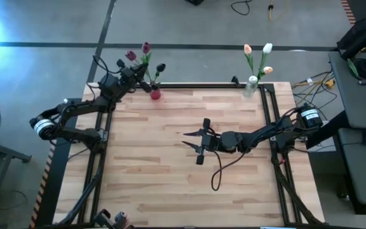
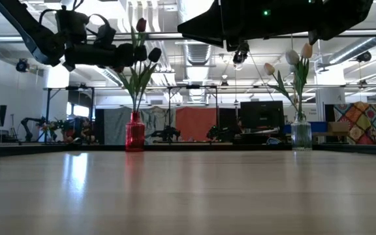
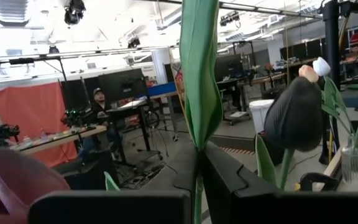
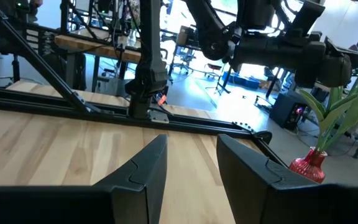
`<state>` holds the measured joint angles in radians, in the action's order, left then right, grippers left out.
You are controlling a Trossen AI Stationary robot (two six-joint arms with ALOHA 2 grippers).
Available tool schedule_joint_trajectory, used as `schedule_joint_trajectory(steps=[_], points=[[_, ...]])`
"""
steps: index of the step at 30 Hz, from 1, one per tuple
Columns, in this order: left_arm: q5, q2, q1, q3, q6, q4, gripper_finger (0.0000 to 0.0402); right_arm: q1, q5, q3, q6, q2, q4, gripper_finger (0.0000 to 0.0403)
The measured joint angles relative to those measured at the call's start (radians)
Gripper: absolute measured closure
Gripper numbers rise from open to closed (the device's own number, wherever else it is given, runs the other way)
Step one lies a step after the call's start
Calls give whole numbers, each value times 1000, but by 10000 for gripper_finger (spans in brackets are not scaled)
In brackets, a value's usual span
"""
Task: Sort flowers into vase by color
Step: Put the red tulip into the red vase
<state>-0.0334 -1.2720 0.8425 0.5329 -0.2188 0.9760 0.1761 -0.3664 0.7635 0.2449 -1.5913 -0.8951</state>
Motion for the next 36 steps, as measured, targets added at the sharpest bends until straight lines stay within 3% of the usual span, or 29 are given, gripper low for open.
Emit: schedule_joint_trajectory(steps=[14,28,36], points=[[26,0,4,-92,-5,37,401,0,0,0,1,0,-3,271],[26,-86,4,-87,-1,43,400,0,0,0,1,0,-7,271],[27,-89,4,-84,-4,44,346,0,0,0,2,0,-7,271]])
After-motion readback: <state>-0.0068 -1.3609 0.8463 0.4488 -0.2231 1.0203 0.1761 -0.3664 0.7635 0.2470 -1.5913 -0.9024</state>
